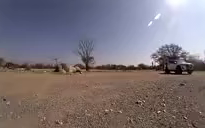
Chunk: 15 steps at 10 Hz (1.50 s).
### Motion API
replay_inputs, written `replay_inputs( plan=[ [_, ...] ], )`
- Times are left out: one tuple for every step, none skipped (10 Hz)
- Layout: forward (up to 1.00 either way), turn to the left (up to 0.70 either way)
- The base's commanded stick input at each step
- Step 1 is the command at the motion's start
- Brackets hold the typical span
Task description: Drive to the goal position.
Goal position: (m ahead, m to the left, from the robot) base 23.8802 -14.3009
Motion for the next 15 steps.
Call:
replay_inputs(
  plan=[
    [0.50,0.00],
    [0.50,0.00],
    [0.50,0.00],
    [0.50,0.00],
    [0.50,0.00],
    [0.50,0.00],
    [0.50,0.00],
    [0.50,0.00],
    [0.50,0.00],
    [0.50,0.00],
    [0.50,0.00],
    [0.50,0.00],
    [0.50,0.00],
    [0.50,0.00],
    [0.50,0.00]
  ],
)
